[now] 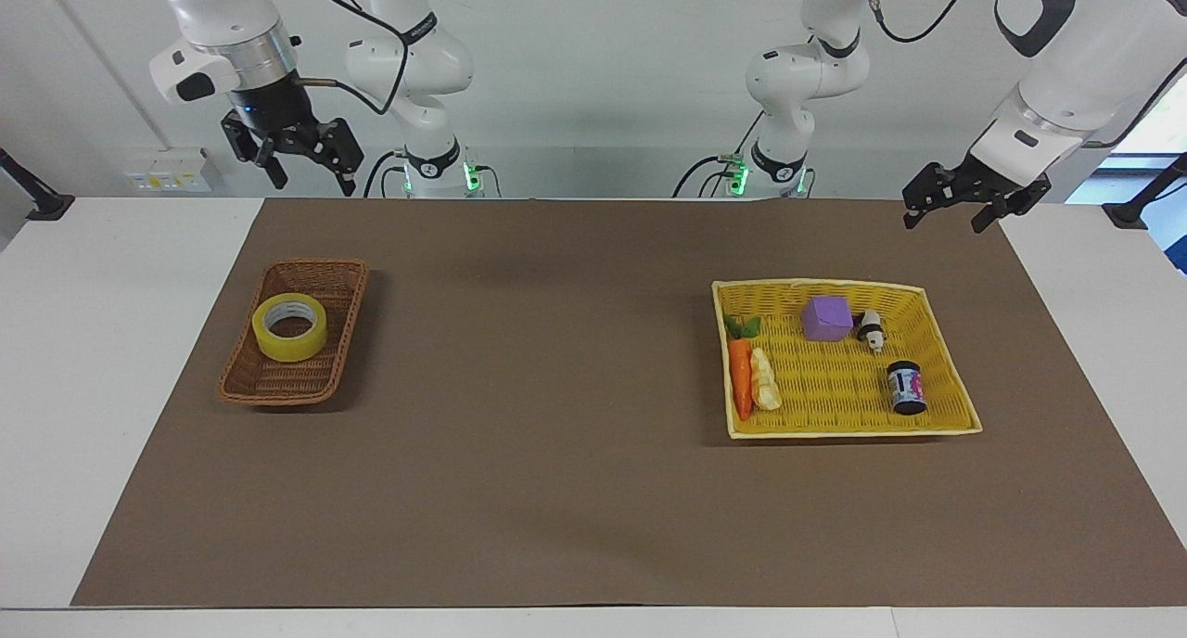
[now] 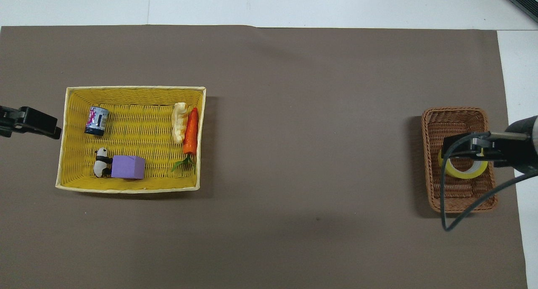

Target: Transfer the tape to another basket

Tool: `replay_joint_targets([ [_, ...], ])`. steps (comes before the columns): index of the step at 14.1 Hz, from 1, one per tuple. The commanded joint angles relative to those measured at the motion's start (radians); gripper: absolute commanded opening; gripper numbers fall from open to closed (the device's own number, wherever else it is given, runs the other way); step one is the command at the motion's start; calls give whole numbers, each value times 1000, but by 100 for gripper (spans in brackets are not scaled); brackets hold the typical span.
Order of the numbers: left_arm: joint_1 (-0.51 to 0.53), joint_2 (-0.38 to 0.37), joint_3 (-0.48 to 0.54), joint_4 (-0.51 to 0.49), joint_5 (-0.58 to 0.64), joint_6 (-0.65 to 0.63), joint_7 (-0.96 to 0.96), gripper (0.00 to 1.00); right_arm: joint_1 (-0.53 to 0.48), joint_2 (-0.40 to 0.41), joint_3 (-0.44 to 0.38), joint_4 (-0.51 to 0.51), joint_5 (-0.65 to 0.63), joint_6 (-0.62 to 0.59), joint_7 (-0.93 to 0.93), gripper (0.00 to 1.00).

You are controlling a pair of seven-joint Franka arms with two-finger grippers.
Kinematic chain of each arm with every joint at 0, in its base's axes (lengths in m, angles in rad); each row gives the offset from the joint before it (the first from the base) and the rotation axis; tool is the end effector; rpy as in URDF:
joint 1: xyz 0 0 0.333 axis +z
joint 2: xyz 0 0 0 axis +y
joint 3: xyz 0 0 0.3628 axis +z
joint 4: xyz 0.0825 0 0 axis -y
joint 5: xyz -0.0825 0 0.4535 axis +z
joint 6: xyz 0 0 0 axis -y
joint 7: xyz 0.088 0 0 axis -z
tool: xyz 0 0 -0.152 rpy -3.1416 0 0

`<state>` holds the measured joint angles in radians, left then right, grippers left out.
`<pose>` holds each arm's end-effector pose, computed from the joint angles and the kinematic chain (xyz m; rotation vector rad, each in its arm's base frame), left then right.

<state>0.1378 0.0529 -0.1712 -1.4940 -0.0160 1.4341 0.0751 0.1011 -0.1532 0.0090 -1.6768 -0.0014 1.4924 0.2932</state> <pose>0.6227 -0.0206 0.6238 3.1048 -0.1710 -0.1735 0.5551 0.0615 0.6533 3.1191 -0.2867 -0.0470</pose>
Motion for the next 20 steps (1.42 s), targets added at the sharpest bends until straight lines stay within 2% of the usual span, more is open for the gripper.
replay_joint_targets([
  [1, 2, 10, -2, 23, 17, -15, 12, 100, 18, -42, 3, -34, -28, -1, 20, 100],
  [3, 2, 10, -2, 21, 17, -15, 12, 100, -9, -4, -21, 49, -5, -20, 6, 100],
  [6, 2, 10, -2, 21, 17, -15, 12, 100, -40, 90, -34, 207, -3, -119, 6, 100],
  [9, 2, 10, -2, 23, 17, -15, 12, 100, -104, 84, -38, 186, 84, -90, 3, 100],
  [11, 2, 10, -2, 23, 17, -17, 12, 100, -109, 63, -35, 154, 86, -90, -3, 100],
  [15, 2, 10, -2, 21, 17, -17, 12, 100, -104, 63, -34, 147, -15, -46, -190, 100],
  [20, 2, 10, -2, 21, 17, -17, 12, 100, -103, 60, -34, 144, -22, -60, -178, 100],
])
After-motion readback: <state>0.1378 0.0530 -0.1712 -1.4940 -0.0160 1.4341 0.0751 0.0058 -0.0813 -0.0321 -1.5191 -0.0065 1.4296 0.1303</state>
